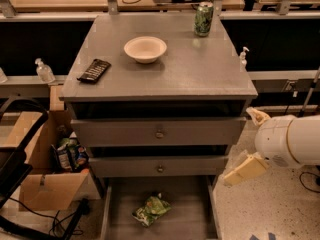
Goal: Pick green jalapeno chip bag from bottom drawer and place on counter
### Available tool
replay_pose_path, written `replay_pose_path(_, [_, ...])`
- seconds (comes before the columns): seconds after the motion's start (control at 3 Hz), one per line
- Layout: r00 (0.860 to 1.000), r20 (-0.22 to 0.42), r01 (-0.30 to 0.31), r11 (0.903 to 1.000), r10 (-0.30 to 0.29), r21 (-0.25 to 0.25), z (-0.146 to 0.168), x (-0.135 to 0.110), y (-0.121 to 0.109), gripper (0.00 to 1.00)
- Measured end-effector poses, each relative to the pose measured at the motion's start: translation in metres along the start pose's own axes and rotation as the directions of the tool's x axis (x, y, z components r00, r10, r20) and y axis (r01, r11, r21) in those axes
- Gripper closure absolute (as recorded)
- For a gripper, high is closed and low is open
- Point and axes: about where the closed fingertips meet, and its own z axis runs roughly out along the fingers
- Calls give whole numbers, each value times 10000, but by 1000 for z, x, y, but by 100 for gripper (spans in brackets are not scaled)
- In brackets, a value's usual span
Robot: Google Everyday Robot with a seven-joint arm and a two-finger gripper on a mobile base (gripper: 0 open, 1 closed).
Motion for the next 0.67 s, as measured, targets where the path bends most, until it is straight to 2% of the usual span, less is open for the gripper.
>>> replay_pose_path(0.33, [9993, 365, 2, 9975, -28, 706, 5, -3, -19, 0])
replay_pose_path(0.67, [9994, 337, 8, 9974, -32, 723, 4, -4, -19, 0])
